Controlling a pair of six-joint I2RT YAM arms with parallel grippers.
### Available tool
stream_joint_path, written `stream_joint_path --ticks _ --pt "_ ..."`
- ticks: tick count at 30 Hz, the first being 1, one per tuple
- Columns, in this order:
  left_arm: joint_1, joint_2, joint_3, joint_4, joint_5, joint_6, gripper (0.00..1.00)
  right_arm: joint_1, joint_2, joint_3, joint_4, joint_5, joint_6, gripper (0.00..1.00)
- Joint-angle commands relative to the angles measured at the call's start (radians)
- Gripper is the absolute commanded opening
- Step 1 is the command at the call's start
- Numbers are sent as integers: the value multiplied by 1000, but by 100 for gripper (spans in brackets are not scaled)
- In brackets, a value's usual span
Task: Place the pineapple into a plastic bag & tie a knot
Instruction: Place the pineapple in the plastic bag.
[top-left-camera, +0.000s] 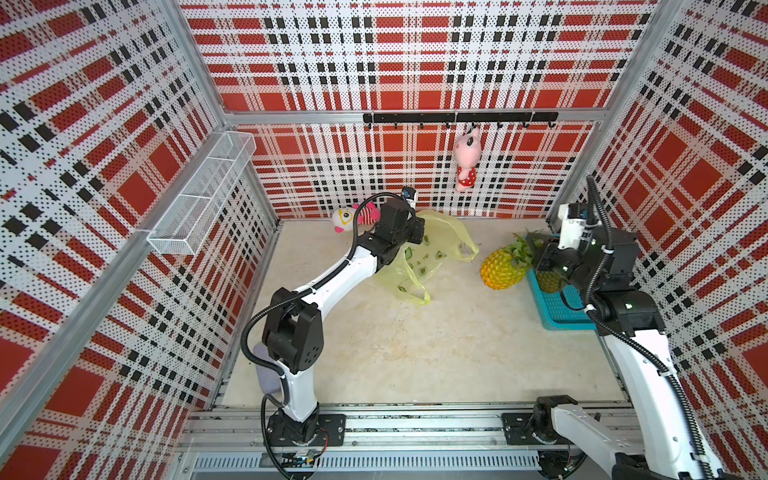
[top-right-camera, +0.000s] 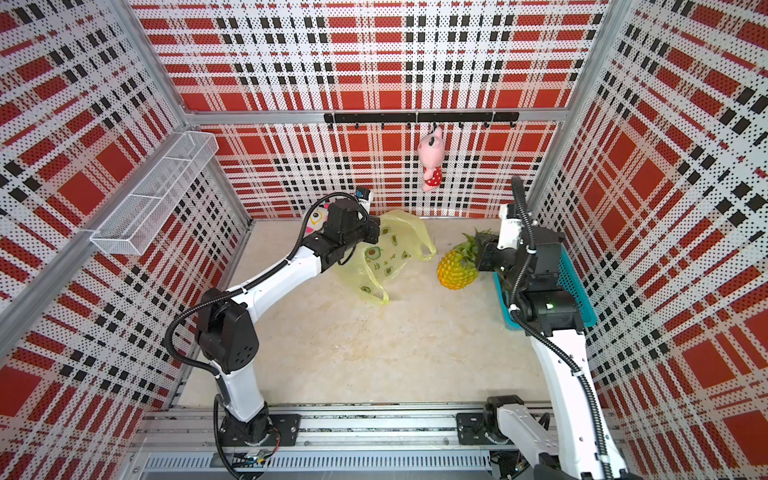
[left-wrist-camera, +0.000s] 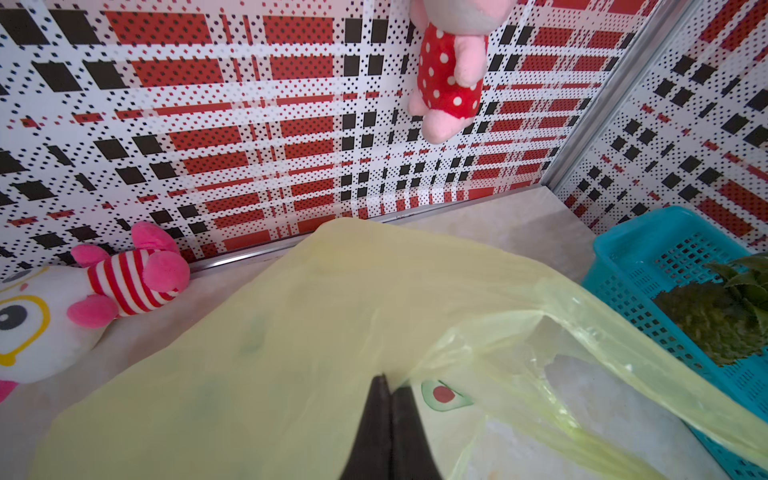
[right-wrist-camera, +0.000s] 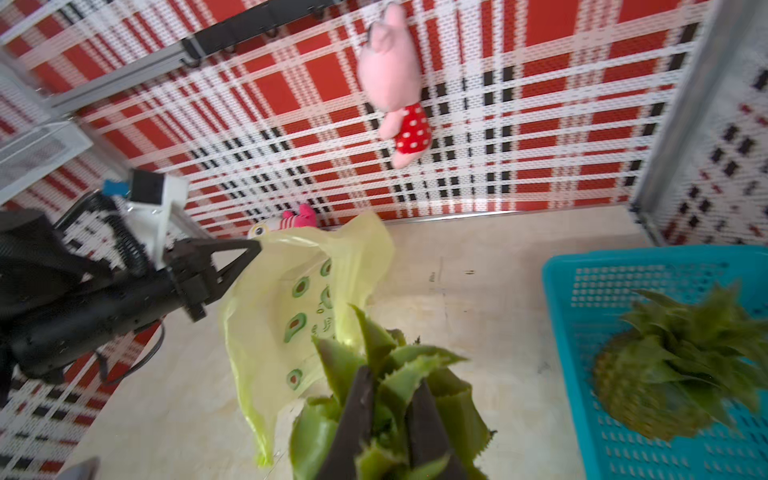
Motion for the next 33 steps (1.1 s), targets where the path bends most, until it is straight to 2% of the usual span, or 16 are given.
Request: stream_joint_path --ticks 1,5,9,13,16,21,29,33 --pt "-9 18 45 -36 -18 -27 0 93 -25 -60 202 33 -65 0" --pt "-9 50 92 -69 -40 -56 0 171 -37 -177 257 139 -122 0" --pt "-12 71 122 -75 -28 -87 0 257 -11 -245 333 116 -137 0" --pt "-18 89 149 -91 -26 -96 0 349 25 -242 452 98 -150 0" --pt "-19 91 157 -101 -25 -93 0 357 31 -240 572 92 -130 0" --pt "-19 63 159 -111 11 -88 0 357 41 -294 840 210 -125 0" --pt "-19 7 159 -145 112 -100 0 357 183 -340 1136 139 -204 0" --pt "-18 -24 164 -173 153 -85 0 357 223 -401 1290 147 -267 0"
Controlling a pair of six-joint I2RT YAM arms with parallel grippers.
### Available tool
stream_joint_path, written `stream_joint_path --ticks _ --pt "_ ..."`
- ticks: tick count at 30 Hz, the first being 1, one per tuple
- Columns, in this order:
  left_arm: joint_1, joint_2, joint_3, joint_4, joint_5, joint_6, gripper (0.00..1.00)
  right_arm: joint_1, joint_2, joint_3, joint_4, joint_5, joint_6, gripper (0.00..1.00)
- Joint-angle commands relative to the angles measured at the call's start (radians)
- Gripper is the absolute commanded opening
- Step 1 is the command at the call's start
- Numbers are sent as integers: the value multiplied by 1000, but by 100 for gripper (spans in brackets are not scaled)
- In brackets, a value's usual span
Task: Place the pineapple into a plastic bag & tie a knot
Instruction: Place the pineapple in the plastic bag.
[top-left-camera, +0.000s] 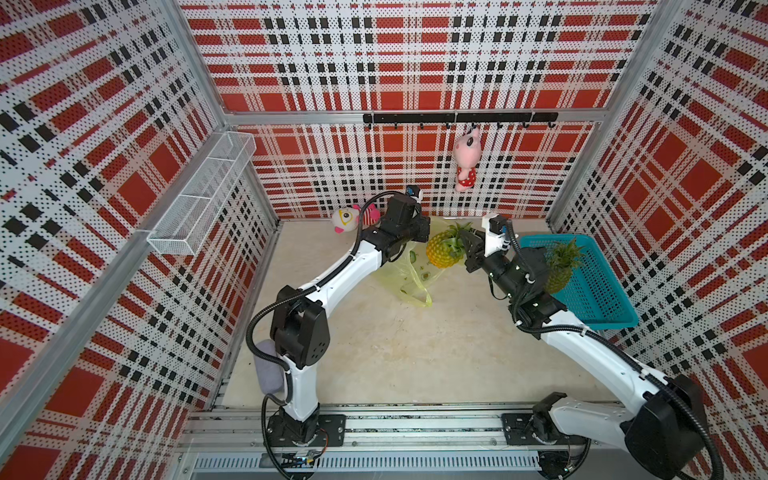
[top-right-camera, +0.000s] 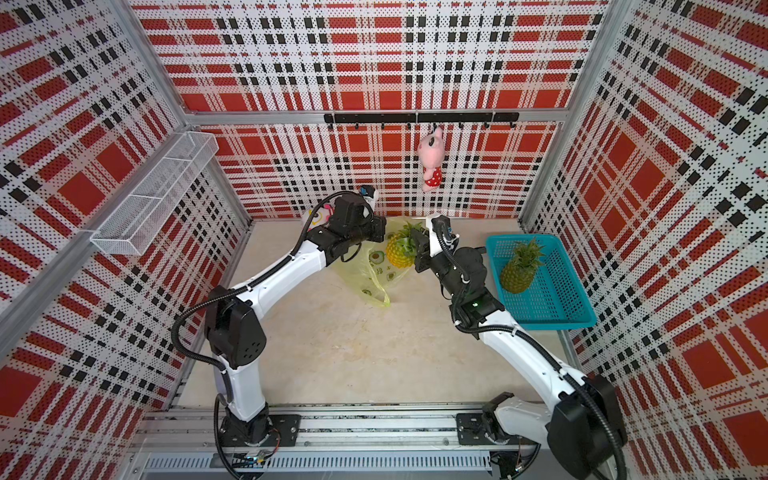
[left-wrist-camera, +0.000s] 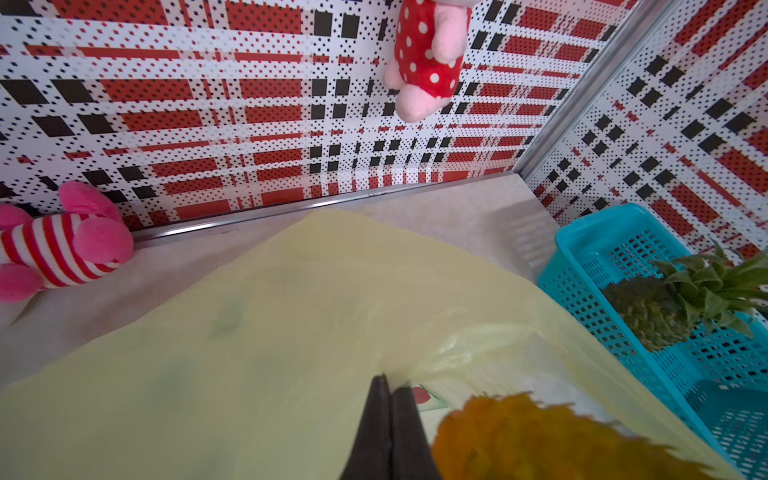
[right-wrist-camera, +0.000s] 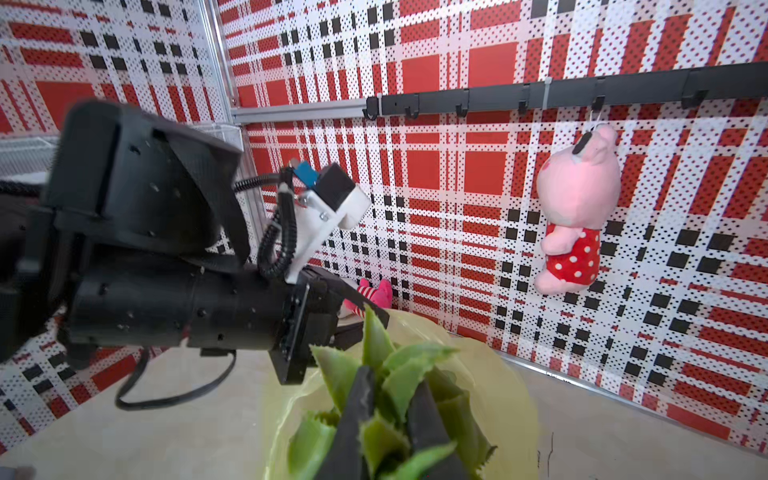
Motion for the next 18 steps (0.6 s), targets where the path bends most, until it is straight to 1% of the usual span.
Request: stream_joint_path --ticks 1,4,8,14,18 --pt "-6 -78 44 -33 60 11 0 1 4 -31 305 1 -90 0" --pt "3 -120 24 -42 76 26 0 1 38 -36 320 6 -147 0" --pt "19 -159 -6 -41 118 39 0 0 80 -48 328 -37 -163 0" --pt "31 -158 -26 -46 144 69 0 0 145 -62 312 -30 -179 0" --pt "40 -150 -46 -50 189 111 0 -1 190 -66 318 -15 -181 0"
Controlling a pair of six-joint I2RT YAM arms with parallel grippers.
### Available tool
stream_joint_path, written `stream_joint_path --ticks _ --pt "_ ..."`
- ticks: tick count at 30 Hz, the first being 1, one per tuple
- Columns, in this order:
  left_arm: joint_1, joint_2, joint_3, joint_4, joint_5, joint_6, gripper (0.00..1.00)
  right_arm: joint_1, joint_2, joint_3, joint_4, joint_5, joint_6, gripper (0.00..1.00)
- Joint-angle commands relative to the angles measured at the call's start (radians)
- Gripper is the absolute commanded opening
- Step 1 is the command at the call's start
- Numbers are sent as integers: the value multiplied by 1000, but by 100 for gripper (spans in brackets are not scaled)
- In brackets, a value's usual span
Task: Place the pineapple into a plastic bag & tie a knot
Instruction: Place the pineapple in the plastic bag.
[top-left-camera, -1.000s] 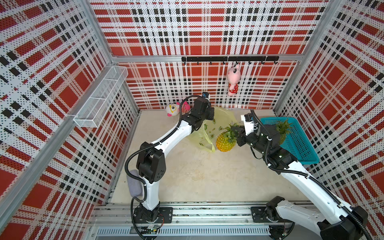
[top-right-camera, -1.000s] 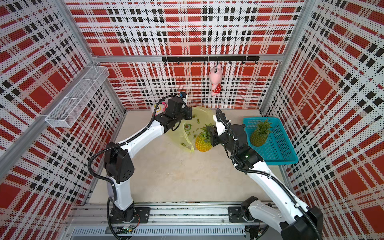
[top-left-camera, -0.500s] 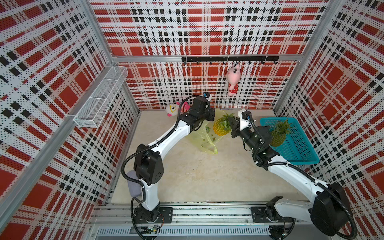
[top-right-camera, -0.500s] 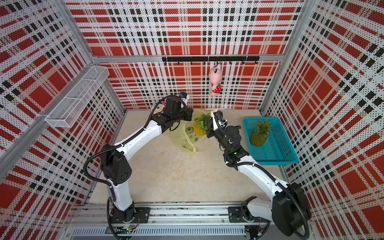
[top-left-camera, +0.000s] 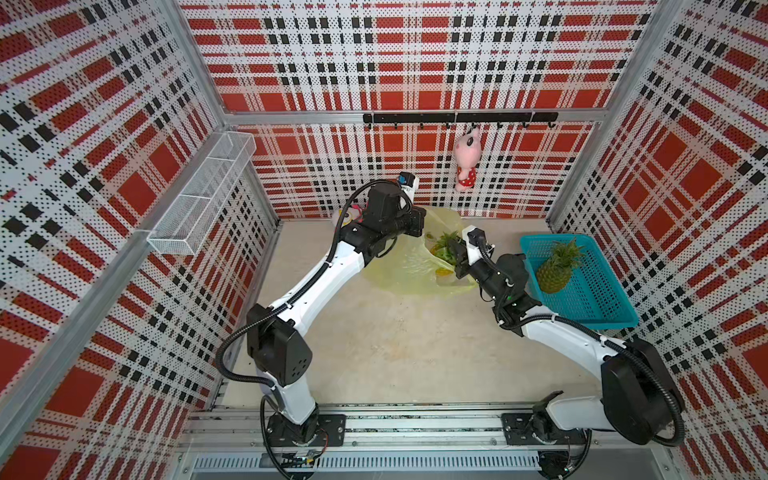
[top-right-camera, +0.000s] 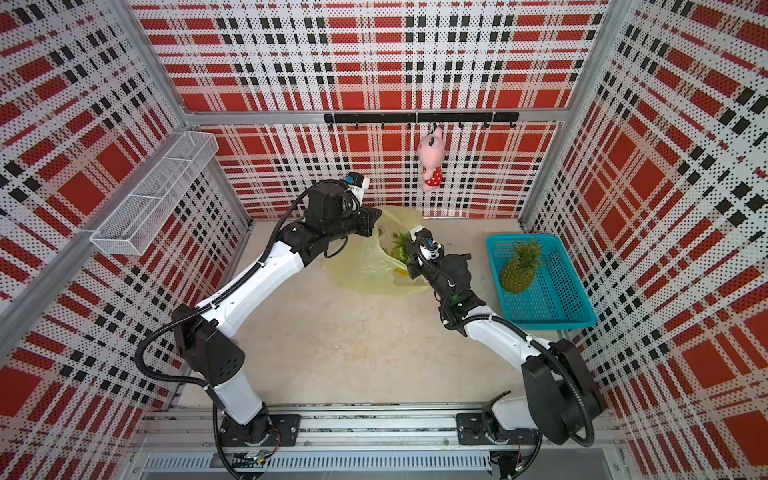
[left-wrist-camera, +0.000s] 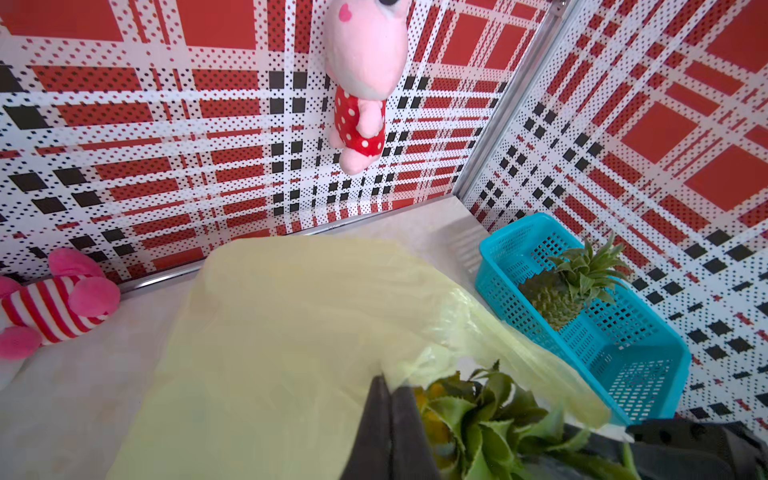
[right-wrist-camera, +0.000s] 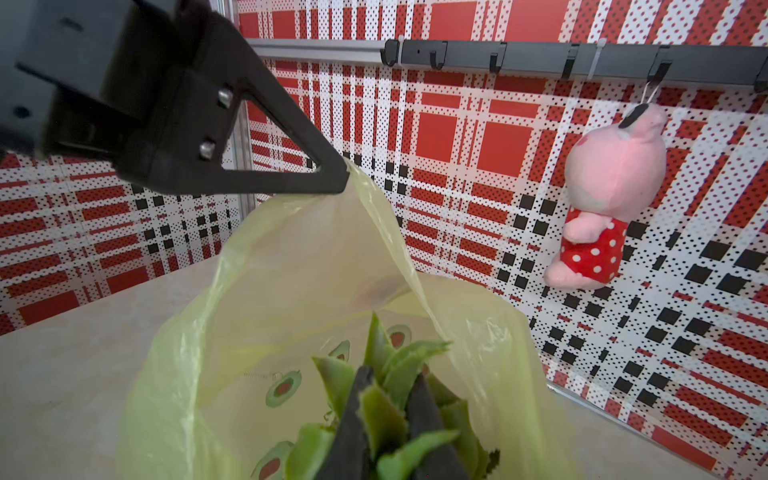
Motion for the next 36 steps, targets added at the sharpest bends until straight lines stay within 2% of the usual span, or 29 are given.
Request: stream_joint_path --ticks 1,9,14,21,28,36 --pt "13 4 -30 -9 77 61 0 -1 27 6 124 4 -26 0" --pt "15 33 -78 -22 113 164 0 -1 45 19 199 -44 48 0" --pt "7 61 -70 -70 133 240 0 -11 55 11 245 -22 52 0" --pt "8 69 -72 -96 179 321 0 -25 138 0 332 -29 72 0" --pt "26 83 -78 -102 231 334 0 -24 230 -17 415 -11 79 0" --pt "34 113 -105 -99 264 334 0 -36 293 -28 427 11 84 0"
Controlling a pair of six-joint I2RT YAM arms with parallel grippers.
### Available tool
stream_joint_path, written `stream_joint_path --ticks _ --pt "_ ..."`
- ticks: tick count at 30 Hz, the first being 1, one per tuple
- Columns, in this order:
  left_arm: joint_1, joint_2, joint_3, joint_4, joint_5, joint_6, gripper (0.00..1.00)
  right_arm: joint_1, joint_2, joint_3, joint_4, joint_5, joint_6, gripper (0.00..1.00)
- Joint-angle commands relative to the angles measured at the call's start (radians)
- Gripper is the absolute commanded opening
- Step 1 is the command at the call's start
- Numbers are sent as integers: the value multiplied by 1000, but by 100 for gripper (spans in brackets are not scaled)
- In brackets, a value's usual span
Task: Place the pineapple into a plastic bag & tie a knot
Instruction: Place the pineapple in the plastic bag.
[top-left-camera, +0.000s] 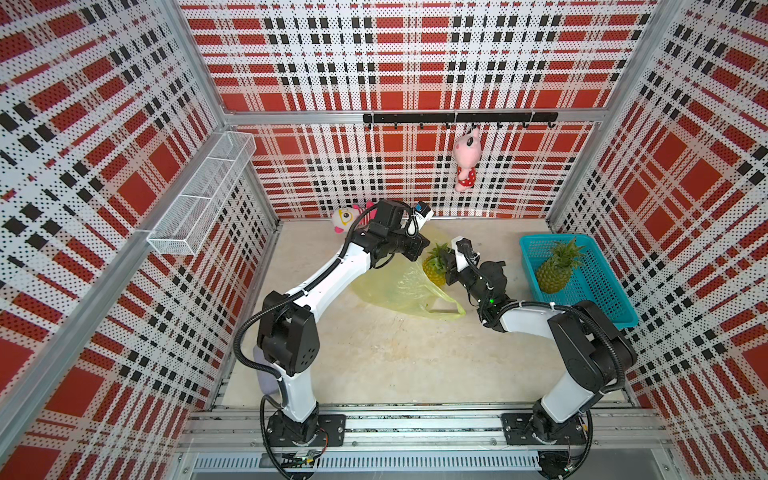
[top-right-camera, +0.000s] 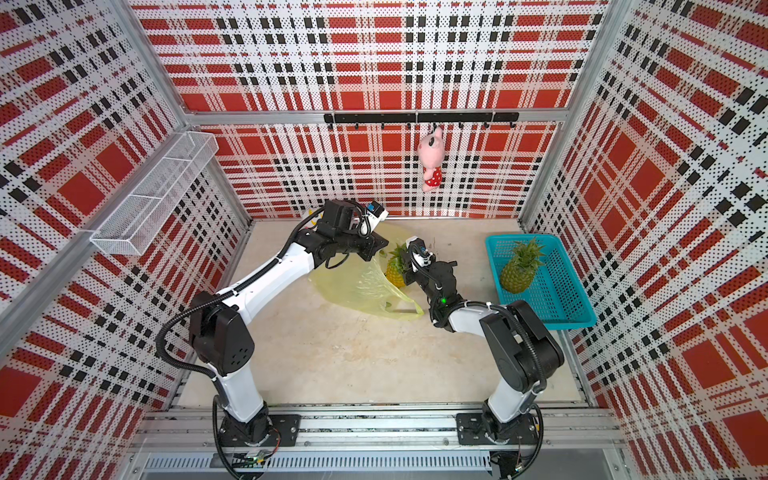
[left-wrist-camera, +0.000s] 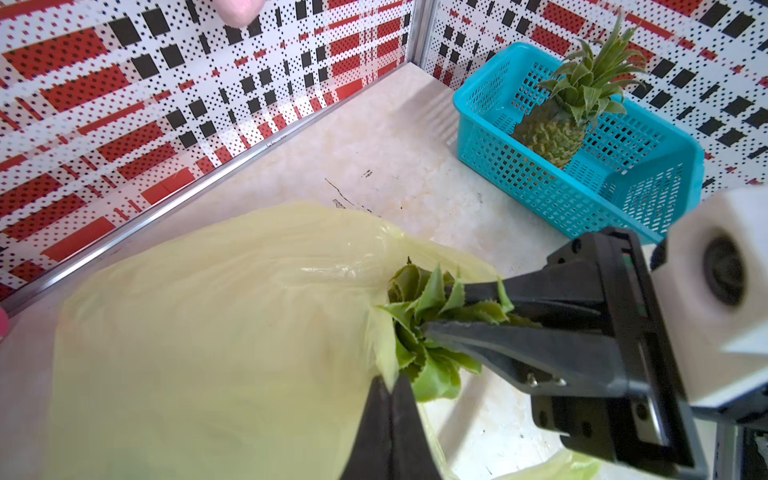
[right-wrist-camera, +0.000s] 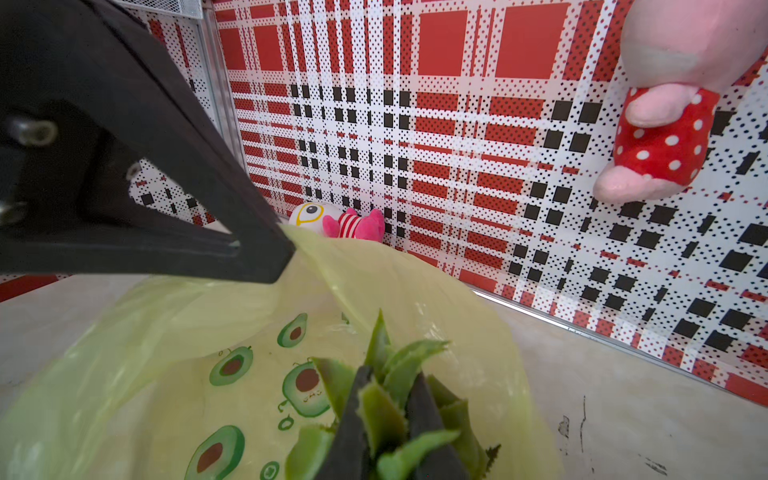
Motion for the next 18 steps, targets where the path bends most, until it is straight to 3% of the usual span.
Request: stream_joint_path --ticks 1,5,11,15,18 --pt "7 28 -27 -11 26 12 0 -16 3 12 136 4 8 0" --pt "11 28 -47 3 4 -5 0 -16 22 49 80 -12 12 1" --pt "28 10 -76 44 -79 -41 0 -25 -28 98 -57 -5 110 55" --pt "43 -22 -139 123 -118 -79 0 -53 -177 129 -271 -65 181 81" --pt "46 -39 -174 170 -141 -98 0 -87 -286 167 -499 -49 224 91"
